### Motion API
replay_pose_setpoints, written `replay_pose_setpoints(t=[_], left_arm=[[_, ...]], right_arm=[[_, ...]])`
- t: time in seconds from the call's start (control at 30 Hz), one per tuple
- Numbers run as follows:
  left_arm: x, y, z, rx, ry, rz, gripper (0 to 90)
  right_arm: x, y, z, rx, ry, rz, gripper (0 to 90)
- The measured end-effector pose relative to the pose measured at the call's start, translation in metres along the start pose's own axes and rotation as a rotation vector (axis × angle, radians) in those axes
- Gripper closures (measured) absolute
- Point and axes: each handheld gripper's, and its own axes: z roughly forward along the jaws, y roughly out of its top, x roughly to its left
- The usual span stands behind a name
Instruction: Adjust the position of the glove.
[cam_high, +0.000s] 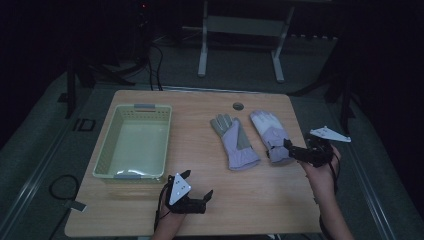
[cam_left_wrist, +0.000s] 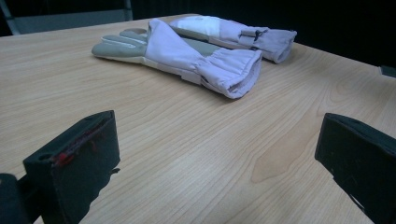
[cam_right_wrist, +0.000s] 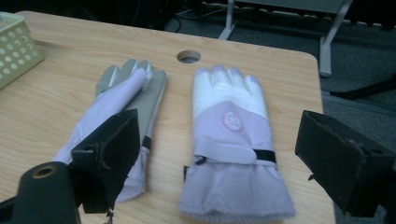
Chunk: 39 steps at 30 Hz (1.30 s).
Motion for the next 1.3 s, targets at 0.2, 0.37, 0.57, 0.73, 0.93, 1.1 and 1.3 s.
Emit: replay_pose_setpoints(t=[0.2, 0.37, 0.57, 0.73, 0.93, 1.1, 1.3], left_arm=[[0.000, 0.000, 0.000, 0.001, -0.002, -0.002, 0.0], [0.000, 0.000, 0.000, 0.001, -0.004, -0.001, 0.0], [0.000, 0.000, 0.000, 0.001, -0.005, 0.000, 0.0], [0.000, 0.000, 0.000, 0.001, -0.007, -0.002, 0.0], [0.000, 0.000, 0.000, 0.002, -0.010, -0.003, 0.0], [0.000, 0.000, 0.000, 0.002, -0.011, -0.003, 0.0], [0.000, 0.000, 0.000, 0.002, -0.012, -0.002, 0.0]], right_arm=[[0.014, 0.009, 0.010, 0.013, 0.053, -0.028, 18.4], [0.023, 0.016, 0.019, 0.004, 0.093, -0.034, 20.0], [0.038, 0.023, 0.034, 0.022, 0.134, -0.076, 24.0], [0.051, 0.025, 0.050, 0.047, 0.181, -0.110, 33.9], [0.064, 0.025, 0.075, 0.091, 0.215, -0.141, 35.9], [0.070, 0.022, 0.092, 0.121, 0.230, -0.140, 40.4], [0.073, 0.016, 0.112, 0.165, 0.225, -0.166, 46.7]])
